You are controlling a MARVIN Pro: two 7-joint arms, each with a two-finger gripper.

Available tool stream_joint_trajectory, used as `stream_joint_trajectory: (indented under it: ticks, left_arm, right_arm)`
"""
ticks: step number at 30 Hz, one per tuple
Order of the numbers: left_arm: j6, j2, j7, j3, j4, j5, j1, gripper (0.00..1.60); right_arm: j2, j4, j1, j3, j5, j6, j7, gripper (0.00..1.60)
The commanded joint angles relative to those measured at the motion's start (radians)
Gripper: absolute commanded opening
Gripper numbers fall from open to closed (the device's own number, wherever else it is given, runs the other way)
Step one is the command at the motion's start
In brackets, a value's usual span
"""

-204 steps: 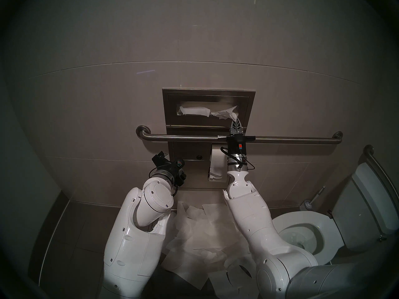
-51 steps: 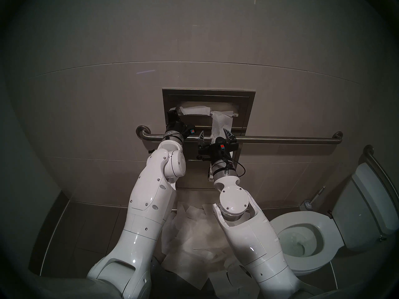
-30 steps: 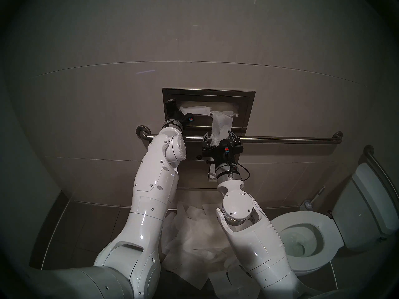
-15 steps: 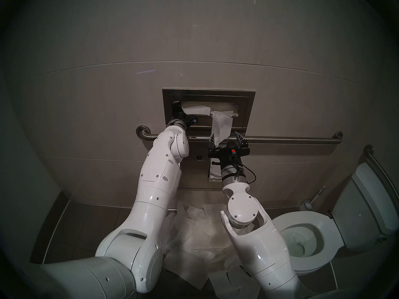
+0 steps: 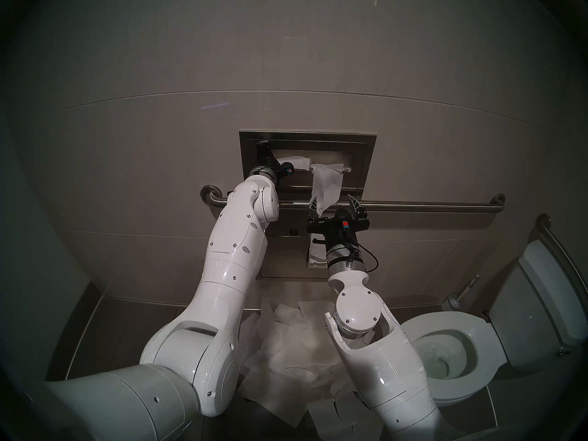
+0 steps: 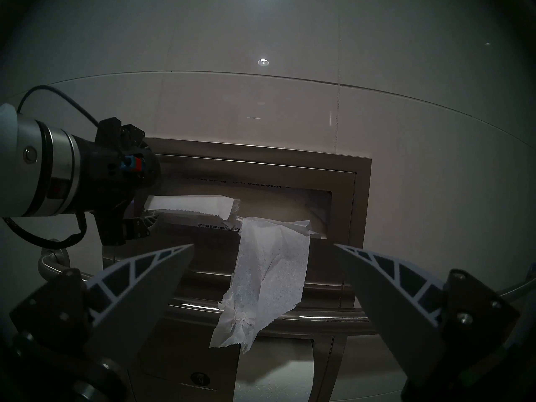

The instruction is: Take out a toilet seat cover

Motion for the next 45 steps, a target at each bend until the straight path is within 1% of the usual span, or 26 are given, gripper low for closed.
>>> stream_joint_trajectory:
  ticks: [1, 5, 6, 7, 9, 10, 12, 13, 15, 19, 20, 22, 23, 24, 28, 29, 32, 33, 36, 37, 38, 41, 42, 43, 44, 45]
  left_arm:
    - [-0.010, -0.009, -0.009, -0.023, 0.058, -0.010, -0.101, 1.60]
    - [-0.012, -0.014, -0.013, -0.041, 0.110, -0.021, -0.132, 1.60]
    - [-0.013, -0.014, -0.018, -0.047, 0.137, -0.024, -0.152, 1.60]
    - [-0.015, -0.017, -0.011, -0.052, 0.131, -0.025, -0.132, 1.60]
    - [-0.014, -0.019, -0.023, -0.063, 0.195, -0.037, -0.181, 1.60]
    - [-0.018, -0.022, -0.008, -0.067, 0.171, -0.038, -0.145, 1.60]
    - [-0.020, -0.021, -0.031, -0.079, 0.227, -0.051, -0.182, 1.60]
    - [-0.020, -0.021, -0.031, -0.079, 0.227, -0.051, -0.182, 1.60]
    - [-0.020, -0.022, -0.035, -0.088, 0.266, -0.059, -0.197, 1.60]
    - [-0.026, -0.022, -0.031, -0.100, 0.302, -0.070, -0.197, 1.60]
    - [-0.030, -0.022, -0.020, -0.101, 0.334, -0.071, -0.208, 1.60]
    - [-0.028, -0.023, -0.016, -0.098, 0.333, -0.068, -0.191, 1.58]
    - [-0.030, -0.023, -0.007, -0.102, 0.354, -0.073, -0.197, 0.95]
    - [-0.033, -0.021, -0.005, -0.102, 0.348, -0.074, -0.190, 0.00]
    - [-0.037, -0.016, 0.010, -0.104, 0.422, -0.076, -0.233, 0.00]
    - [-0.036, -0.016, 0.024, -0.110, 0.461, -0.080, -0.261, 0.00]
    - [-0.037, -0.019, 0.033, -0.113, 0.463, -0.087, -0.274, 0.00]
    - [-0.037, -0.020, 0.045, -0.113, 0.480, -0.087, -0.289, 0.00]
    - [-0.040, -0.039, 0.144, -0.092, 0.522, -0.075, -0.328, 0.00]
    - [-0.040, -0.039, 0.144, -0.092, 0.522, -0.075, -0.328, 0.00]
    - [-0.042, -0.045, 0.148, -0.085, 0.476, -0.071, -0.310, 0.00]
    - [-0.040, -0.065, 0.153, -0.081, 0.394, -0.078, -0.285, 0.00]
    - [-0.052, -0.080, 0.165, -0.076, 0.364, -0.083, -0.272, 0.00]
    - [-0.062, -0.087, 0.177, -0.070, 0.382, -0.083, -0.278, 0.00]
    - [-0.062, -0.096, 0.170, -0.061, 0.338, -0.080, -0.248, 0.00]
    - [-0.062, -0.096, 0.170, -0.061, 0.338, -0.080, -0.248, 0.00]
  right_arm:
    - [0.000, -0.062, 0.005, 0.007, -0.005, -0.020, -0.011, 1.60]
    - [0.001, -0.071, 0.000, 0.007, -0.006, -0.022, -0.013, 1.60]
    - [0.003, -0.074, -0.001, 0.006, -0.006, -0.022, -0.014, 1.60]
    - [0.003, -0.076, -0.003, 0.005, -0.007, -0.022, -0.014, 1.60]
    - [0.006, -0.081, -0.004, 0.002, -0.007, -0.022, -0.014, 1.60]
    - [0.006, -0.084, -0.005, 0.000, -0.008, -0.022, -0.014, 1.60]
    - [0.009, -0.089, -0.009, -0.003, -0.009, -0.022, -0.014, 1.60]
    - [0.009, -0.089, -0.009, -0.003, -0.009, -0.022, -0.014, 1.60]
    - [0.011, -0.092, -0.011, -0.005, -0.009, -0.019, -0.014, 1.60]
    - [0.011, -0.087, -0.009, -0.009, -0.010, -0.015, -0.013, 1.60]
    - [0.012, -0.087, -0.008, -0.011, -0.008, -0.015, -0.014, 1.60]
    - [0.011, -0.084, -0.005, -0.012, -0.007, -0.014, -0.014, 1.60]
    - [0.012, -0.083, -0.004, -0.014, -0.007, -0.013, -0.014, 1.60]
    - [0.011, -0.081, -0.003, -0.015, -0.007, -0.013, -0.014, 1.60]
    - [0.011, -0.080, -0.003, -0.013, -0.004, -0.011, -0.017, 1.60]
    - [0.011, -0.080, -0.002, -0.012, -0.002, -0.010, -0.018, 1.60]
    - [0.011, -0.079, 0.000, -0.010, 0.000, -0.008, -0.018, 1.60]
    - [0.011, -0.078, 0.002, -0.010, 0.002, -0.008, -0.017, 1.60]
    - [0.007, -0.063, 0.014, -0.019, 0.012, -0.005, -0.002, 1.60]
    - [0.007, -0.063, 0.014, -0.019, 0.012, -0.005, -0.002, 1.60]
    - [0.006, -0.057, 0.019, -0.024, 0.014, -0.005, 0.001, 1.60]
    - [0.004, -0.038, 0.036, -0.034, 0.016, -0.004, 0.005, 1.60]
    - [-0.002, -0.027, 0.047, -0.034, 0.018, -0.003, 0.010, 1.60]
    - [-0.007, -0.023, 0.053, -0.033, 0.018, -0.001, 0.012, 1.60]
    - [-0.010, -0.018, 0.063, -0.031, 0.020, -0.001, 0.016, 1.60]
    - [-0.010, -0.018, 0.063, -0.031, 0.020, -0.001, 0.016, 1.60]
